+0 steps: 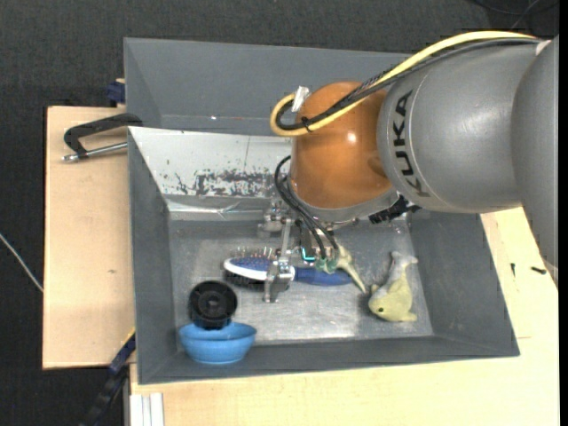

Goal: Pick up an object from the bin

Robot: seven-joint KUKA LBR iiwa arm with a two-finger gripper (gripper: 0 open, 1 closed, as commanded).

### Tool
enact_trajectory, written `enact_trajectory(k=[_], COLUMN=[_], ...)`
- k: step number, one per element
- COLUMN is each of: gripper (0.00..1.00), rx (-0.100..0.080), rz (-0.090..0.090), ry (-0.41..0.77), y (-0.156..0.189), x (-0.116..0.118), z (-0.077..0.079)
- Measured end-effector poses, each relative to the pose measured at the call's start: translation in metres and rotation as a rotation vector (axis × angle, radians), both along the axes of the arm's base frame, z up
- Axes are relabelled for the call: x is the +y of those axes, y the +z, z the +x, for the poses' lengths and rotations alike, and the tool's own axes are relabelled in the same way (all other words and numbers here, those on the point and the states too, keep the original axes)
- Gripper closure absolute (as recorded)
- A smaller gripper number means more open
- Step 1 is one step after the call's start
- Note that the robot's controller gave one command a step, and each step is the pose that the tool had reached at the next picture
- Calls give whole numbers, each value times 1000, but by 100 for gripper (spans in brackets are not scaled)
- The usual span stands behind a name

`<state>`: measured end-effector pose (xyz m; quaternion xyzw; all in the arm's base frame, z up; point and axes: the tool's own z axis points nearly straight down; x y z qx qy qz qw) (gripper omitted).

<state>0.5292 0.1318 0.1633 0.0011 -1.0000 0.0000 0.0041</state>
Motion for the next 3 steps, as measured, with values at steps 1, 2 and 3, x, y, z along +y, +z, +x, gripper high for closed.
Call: enact_trajectory(k=[1,2,3], gripper=[0,100,100], rx=[-5,-10,-21], rz=[0,2,3], ry=[-220,-220,-214], y=[-88,-83,51], x=[-26,-26,-36], z=[27,29,34])
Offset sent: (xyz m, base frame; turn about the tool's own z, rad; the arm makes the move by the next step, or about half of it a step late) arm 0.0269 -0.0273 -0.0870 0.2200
